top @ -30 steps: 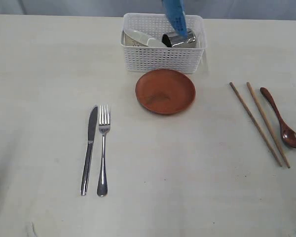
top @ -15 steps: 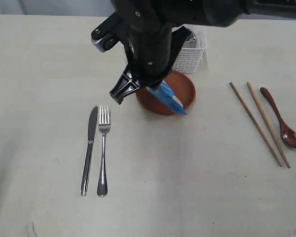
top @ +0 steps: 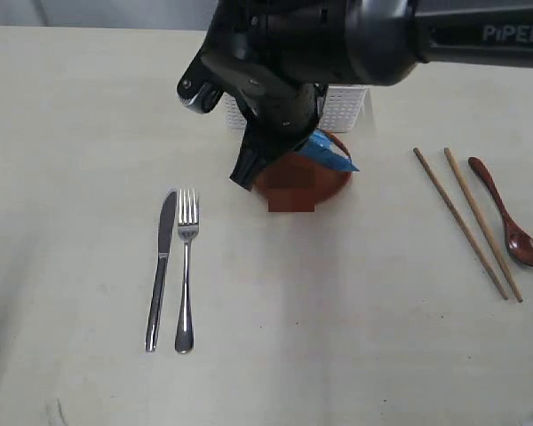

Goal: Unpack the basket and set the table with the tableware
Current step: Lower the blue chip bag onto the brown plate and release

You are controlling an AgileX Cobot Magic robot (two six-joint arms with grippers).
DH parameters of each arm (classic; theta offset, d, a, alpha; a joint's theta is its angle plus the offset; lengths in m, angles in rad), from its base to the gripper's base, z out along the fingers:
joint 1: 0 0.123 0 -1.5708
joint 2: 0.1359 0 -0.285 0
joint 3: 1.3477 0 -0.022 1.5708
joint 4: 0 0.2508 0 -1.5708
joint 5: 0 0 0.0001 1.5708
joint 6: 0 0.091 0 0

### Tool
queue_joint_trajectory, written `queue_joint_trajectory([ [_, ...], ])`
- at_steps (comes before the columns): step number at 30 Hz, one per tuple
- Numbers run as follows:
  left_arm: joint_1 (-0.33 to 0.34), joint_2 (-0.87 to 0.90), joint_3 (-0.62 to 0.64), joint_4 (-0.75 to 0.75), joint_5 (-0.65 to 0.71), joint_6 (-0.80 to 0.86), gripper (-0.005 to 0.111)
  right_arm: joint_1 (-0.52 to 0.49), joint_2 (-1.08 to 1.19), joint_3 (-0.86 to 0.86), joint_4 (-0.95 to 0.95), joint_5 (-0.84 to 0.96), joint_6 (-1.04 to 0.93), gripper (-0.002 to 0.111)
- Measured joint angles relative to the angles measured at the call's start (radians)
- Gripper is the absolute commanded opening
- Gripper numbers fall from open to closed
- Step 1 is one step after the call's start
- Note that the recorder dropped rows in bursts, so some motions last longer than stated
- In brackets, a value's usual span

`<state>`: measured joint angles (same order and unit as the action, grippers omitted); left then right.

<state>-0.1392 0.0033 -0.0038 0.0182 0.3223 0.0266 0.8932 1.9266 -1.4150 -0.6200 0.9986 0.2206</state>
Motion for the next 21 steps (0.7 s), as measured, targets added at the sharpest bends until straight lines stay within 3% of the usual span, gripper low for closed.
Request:
queue_joint_trajectory([
  [7, 0.000, 0.000, 0.000, 0.000, 0.000, 0.000, 0.000, 0.000, 0.014, 0.087, -0.037, -0.083, 0.007, 0.000],
  [9, 0.000, 0.000, 0.000, 0.000, 0.000, 0.000, 0.000, 0.000, 0.023, 0.091, -0.043, -0.092, 0.007, 0.007],
  [15, 0.000, 0.000, 0.000, 0.000, 0.000, 0.000, 0.000, 0.000, 0.051, 0.091, -0.039, -0.097, 0.007, 0.046],
  [21, 0.000, 0.000, 0.000, 0.000, 0.000, 0.000, 0.000, 0.000, 0.054, 0.072, -0.035, -0.061, 0.015, 0.048],
])
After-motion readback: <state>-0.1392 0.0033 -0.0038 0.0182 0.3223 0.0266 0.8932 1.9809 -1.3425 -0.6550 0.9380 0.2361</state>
